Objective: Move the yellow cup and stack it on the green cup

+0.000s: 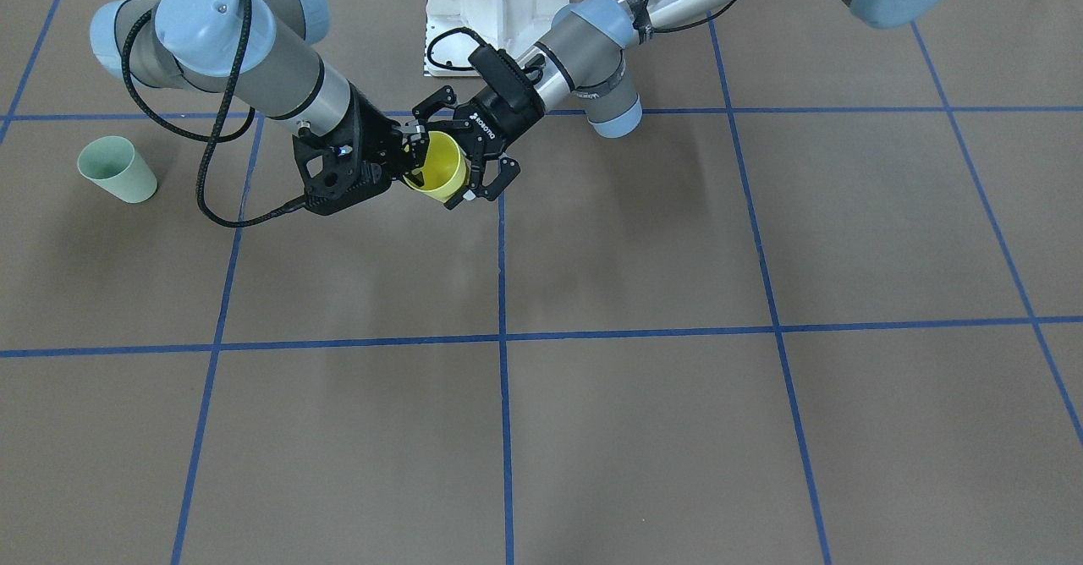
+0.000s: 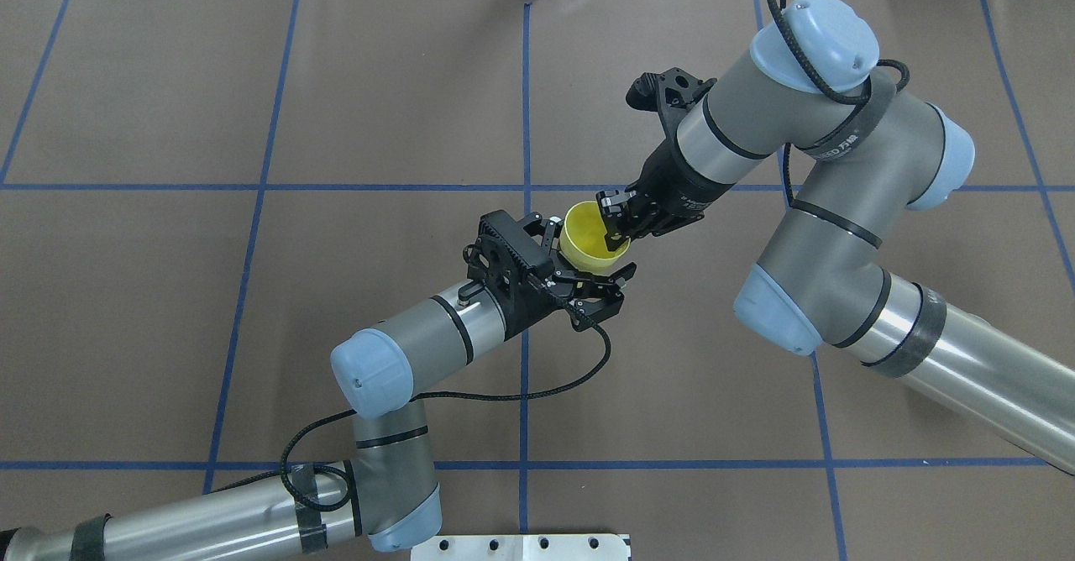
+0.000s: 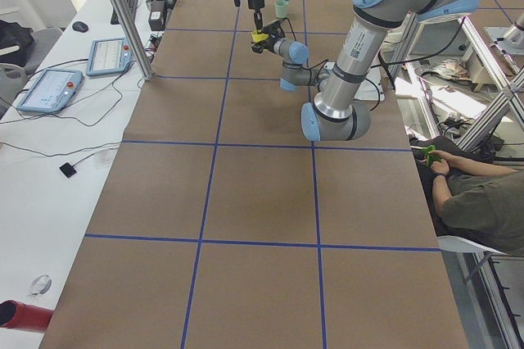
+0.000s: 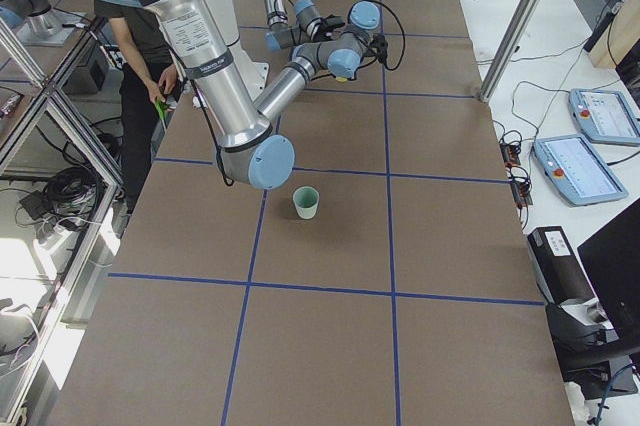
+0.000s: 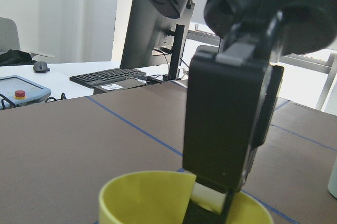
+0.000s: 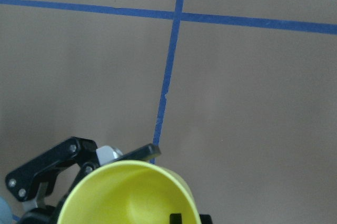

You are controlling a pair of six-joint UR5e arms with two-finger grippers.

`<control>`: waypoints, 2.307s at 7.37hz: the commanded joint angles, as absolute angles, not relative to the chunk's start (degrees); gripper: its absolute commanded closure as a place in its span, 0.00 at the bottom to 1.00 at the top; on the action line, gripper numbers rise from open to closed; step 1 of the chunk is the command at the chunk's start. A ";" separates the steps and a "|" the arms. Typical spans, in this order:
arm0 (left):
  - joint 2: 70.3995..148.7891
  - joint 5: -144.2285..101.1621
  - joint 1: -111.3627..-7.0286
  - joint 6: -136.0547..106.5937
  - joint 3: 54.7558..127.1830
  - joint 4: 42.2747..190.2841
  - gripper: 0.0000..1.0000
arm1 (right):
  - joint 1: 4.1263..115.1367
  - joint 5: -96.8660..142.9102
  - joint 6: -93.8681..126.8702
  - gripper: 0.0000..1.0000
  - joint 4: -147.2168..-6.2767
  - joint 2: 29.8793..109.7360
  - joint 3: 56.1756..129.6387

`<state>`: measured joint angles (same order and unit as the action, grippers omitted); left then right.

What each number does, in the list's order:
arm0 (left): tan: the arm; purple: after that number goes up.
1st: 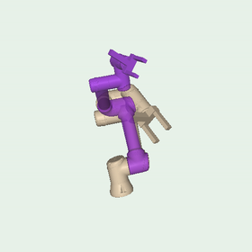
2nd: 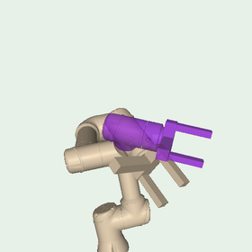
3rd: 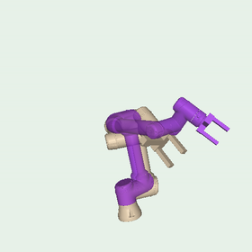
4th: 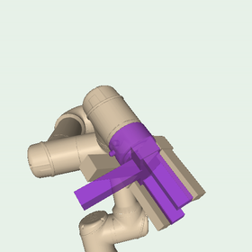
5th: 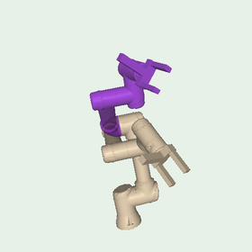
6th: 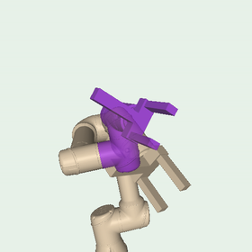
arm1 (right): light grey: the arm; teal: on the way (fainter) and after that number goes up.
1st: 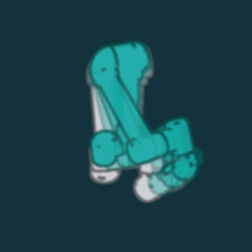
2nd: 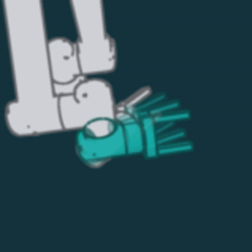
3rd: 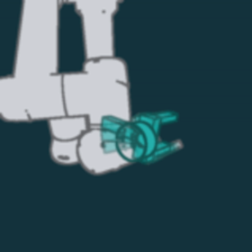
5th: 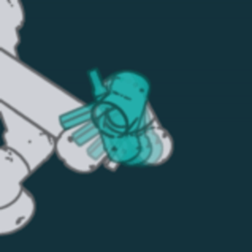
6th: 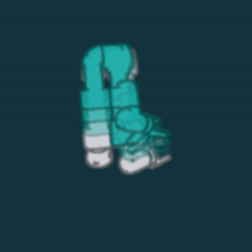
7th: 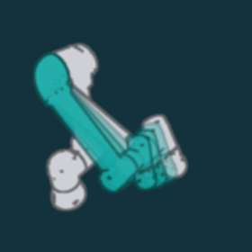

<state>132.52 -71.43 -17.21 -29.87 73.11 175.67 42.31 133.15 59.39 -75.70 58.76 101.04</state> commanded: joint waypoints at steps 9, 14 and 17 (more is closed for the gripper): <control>131.49 -65.41 -18.98 -29.79 73.57 174.73 0.01 | 60.64 130.36 60.64 1.00 -77.08 92.66 119.06; 131.48 -61.70 -22.06 -30.15 71.11 172.44 0.01 | 60.03 126.47 60.29 1.00 -76.55 104.59 122.62; 131.40 -61.70 -22.06 -30.15 70.93 172.44 0.01 | 58.28 127.26 59.86 1.00 -76.55 106.69 121.47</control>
